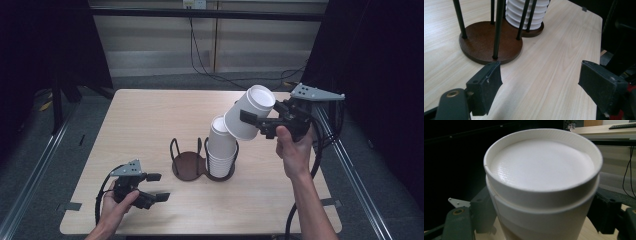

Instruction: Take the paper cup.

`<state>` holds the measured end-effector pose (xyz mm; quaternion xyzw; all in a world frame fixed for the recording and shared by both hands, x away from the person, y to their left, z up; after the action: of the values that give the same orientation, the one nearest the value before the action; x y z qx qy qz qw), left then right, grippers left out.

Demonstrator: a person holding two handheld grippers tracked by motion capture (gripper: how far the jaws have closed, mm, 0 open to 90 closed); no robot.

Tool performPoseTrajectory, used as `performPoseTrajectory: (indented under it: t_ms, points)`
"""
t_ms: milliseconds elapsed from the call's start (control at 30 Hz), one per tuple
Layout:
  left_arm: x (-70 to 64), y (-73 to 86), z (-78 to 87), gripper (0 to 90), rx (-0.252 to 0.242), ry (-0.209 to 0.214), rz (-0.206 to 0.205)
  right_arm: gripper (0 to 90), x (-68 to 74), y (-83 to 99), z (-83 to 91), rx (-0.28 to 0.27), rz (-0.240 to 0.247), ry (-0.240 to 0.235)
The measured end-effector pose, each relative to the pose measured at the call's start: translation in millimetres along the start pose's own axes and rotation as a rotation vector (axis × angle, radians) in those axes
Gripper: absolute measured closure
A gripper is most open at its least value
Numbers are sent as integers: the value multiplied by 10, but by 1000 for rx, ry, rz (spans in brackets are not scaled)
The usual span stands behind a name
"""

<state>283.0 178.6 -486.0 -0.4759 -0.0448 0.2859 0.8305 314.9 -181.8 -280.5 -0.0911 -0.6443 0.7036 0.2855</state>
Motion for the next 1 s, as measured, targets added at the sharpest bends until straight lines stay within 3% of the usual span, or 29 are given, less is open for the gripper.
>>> performPoseTrajectory:
  t_ms: [233, 433, 567, 667, 833, 933, 1000]
  points:
    - [-26, -83, -25, 180, -30, 18, 25, 213, 84, 48, 74, 27, 12, -6]
    - [-105, -263, -29, 170, -65, 22, -10, 214, 158, 69, 97, 49, 16, -17]
    - [-174, -339, -48, 164, -86, 60, -22, 215, 202, 156, 122, 49, 28, -18]
    - [-199, -375, -82, 178, -98, 80, -2, 215, 218, 199, 134, 57, 24, -27]
    - [-265, -483, -108, 177, -109, 81, -37, 215, 277, 278, 128, 83, 28, -32]
    - [-269, -616, -36, 179, -150, 52, -71, 215, 332, 367, 89, 92, 30, -62]
    - [-264, -643, -23, 201, -164, 45, -57, 215, 343, 416, 56, 107, 24, -66]
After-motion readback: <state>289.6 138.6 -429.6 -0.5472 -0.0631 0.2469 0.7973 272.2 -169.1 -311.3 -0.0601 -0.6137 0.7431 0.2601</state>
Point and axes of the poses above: each handheld gripper's, and its own axes: z roughly backward along the jaws, y roughly out of its underside, x roughly to its left, the point moved 4 cm from there along -z, roughly forward along the jaws, and after that the axes turned 10 degrees about -y, right-handed, at the moved point
